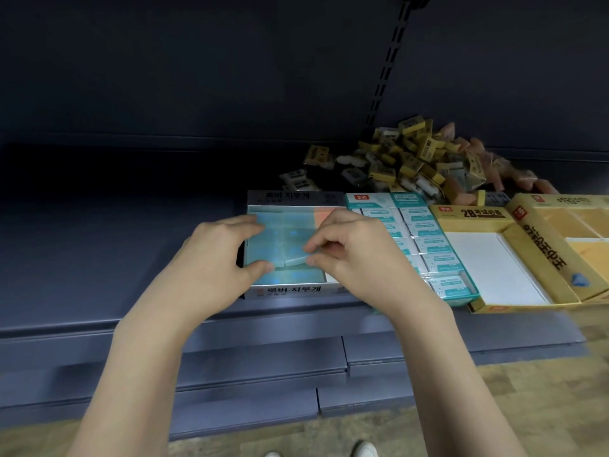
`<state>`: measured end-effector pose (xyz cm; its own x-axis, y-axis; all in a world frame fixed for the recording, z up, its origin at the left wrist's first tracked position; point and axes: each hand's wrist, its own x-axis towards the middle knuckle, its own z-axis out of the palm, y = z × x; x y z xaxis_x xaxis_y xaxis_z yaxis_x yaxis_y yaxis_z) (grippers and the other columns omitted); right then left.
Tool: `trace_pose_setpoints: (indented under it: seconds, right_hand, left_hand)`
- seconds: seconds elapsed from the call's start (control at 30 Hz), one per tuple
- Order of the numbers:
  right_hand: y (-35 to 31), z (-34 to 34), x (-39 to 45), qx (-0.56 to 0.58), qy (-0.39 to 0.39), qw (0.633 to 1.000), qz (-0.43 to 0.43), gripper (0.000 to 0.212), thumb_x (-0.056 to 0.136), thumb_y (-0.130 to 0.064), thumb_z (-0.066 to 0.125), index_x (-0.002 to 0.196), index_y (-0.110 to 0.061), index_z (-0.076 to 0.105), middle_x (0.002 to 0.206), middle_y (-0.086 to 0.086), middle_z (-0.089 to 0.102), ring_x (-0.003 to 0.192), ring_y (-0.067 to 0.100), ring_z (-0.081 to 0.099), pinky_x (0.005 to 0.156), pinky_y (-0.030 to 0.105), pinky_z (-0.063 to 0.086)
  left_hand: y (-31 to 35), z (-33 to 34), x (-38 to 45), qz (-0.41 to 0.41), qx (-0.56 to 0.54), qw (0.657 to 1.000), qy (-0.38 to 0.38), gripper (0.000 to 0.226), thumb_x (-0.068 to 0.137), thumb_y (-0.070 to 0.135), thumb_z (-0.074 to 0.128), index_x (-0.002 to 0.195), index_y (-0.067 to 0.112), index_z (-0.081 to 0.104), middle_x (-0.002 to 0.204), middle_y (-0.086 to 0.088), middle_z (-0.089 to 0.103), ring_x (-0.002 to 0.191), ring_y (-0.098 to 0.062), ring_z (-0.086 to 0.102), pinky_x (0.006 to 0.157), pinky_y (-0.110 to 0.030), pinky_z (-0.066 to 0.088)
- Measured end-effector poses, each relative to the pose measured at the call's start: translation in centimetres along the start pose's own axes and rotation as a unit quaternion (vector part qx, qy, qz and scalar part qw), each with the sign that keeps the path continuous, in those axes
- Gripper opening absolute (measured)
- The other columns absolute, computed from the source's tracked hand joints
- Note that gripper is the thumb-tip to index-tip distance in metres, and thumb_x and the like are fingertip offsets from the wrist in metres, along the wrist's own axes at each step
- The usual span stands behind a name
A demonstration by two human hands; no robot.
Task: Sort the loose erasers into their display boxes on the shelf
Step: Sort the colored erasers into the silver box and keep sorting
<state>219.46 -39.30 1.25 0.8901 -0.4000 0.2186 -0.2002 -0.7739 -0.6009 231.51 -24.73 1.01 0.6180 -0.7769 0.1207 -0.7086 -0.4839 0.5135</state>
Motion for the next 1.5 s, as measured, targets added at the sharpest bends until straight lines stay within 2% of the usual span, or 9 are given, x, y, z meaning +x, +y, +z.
trace_pose_setpoints:
  seconds: [0.17,0.3,0.5,0.73,0.87,1.0,1.27,1.43,1.5]
  right_hand:
    - [-0.1,-0.2,0.1,-0.009,-0.001,1.000,-0.008,0.007,0.076,-0.008,0.074,0.078,-0.015,0.074,0.077,-0.010,0.058,0.074,0.001,0.053,0.073,0.015,0.043]
    - [-0.1,-0.7,-0.1,-0.006,-0.020,1.000,-0.004,0.012,0.081,-0.003,0.068,0.084,-0.013,0.074,0.083,-0.006,0.061,0.078,0.004,0.055,0.075,0.012,0.044]
    - [-0.1,-1.2,-0.2,0.053,-0.037,0.998,0.029,0.012,0.081,-0.002,0.068,0.085,-0.013,0.071,0.080,-0.014,0.059,0.077,0.006,0.059,0.076,0.016,0.049]
    - [0.1,-1.1,0.0,0.059,-0.041,0.997,0.027,0.025,0.077,-0.001,0.071,0.081,-0.023,0.060,0.083,-0.009,0.057,0.073,0.004,0.058,0.071,0.015,0.049]
    - [0.4,-1.2,0.4,0.078,-0.041,0.995,0.049,0.022,0.074,-0.003,0.076,0.092,-0.010,0.066,0.089,-0.008,0.051,0.072,0.001,0.056,0.070,0.008,0.045]
    - [0.7,-1.4,0.6,0.009,-0.052,0.997,0.054,0.022,0.072,-0.016,0.080,0.090,-0.008,0.072,0.089,-0.011,0.048,0.077,-0.005,0.048,0.069,-0.001,0.034]
    - [0.5,-1.4,1.0,-0.049,-0.077,0.995,0.044,0.017,0.074,-0.020,0.079,0.084,-0.011,0.069,0.090,-0.005,0.053,0.074,0.004,0.051,0.064,0.002,0.036]
    - [0.9,-2.1,0.4,-0.033,-0.087,0.995,0.025,0.037,0.071,-0.022,0.081,0.105,-0.014,0.068,0.102,-0.007,0.050,0.085,-0.002,0.050,0.078,0.001,0.036]
    - [1.3,-2.2,0.4,-0.090,-0.078,0.993,0.006,0.041,0.069,-0.024,0.080,0.107,-0.018,0.067,0.106,-0.004,0.052,0.099,0.010,0.048,0.090,0.019,0.039]
  left_hand:
    - [0.2,-0.2,0.1,-0.003,-0.009,1.000,0.030,0.041,0.087,0.024,0.062,0.127,0.017,0.057,0.134,0.005,0.053,0.127,-0.015,0.046,0.108,-0.032,0.034]
    - [0.5,-0.4,0.2,-0.026,-0.047,0.996,0.076,0.031,0.086,0.010,0.061,0.116,0.016,0.064,0.102,0.004,0.062,0.092,-0.013,0.060,0.086,-0.027,0.045]
    - [0.4,-0.4,0.4,-0.139,-0.103,0.979,0.106,0.018,0.083,0.014,0.068,0.100,0.010,0.070,0.068,0.010,0.058,0.069,-0.007,0.057,0.063,-0.008,0.035]
    - [0.4,-0.5,0.6,-0.164,-0.149,0.970,0.094,0.014,0.079,0.011,0.072,0.093,0.011,0.072,0.078,0.000,0.068,0.072,-0.007,0.062,0.066,-0.010,0.038]
    - [0.3,-0.5,0.6,-0.164,-0.160,0.969,0.089,0.013,0.078,0.011,0.072,0.091,0.012,0.072,0.076,0.003,0.067,0.071,-0.002,0.060,0.061,-0.007,0.037]
    - [0.1,-0.5,0.6,-0.169,-0.171,0.966,0.093,0.012,0.079,0.012,0.073,0.090,0.014,0.072,0.076,0.001,0.068,0.073,-0.005,0.062,0.062,-0.009,0.039]
    - [0.2,-0.3,0.6,-0.174,-0.173,0.964,0.101,0.012,0.079,0.013,0.072,0.092,0.014,0.071,0.076,0.004,0.067,0.072,-0.004,0.061,0.061,-0.008,0.038]
    - [0.2,-0.2,0.4,-0.172,-0.171,0.965,0.099,0.008,0.081,0.014,0.070,0.089,0.017,0.069,0.074,0.009,0.065,0.072,-0.004,0.061,0.061,-0.009,0.039]
    - [0.1,-0.2,0.3,-0.171,-0.170,0.965,0.101,0.007,0.082,0.015,0.069,0.087,0.019,0.069,0.073,0.011,0.064,0.070,0.000,0.060,0.060,-0.006,0.037]
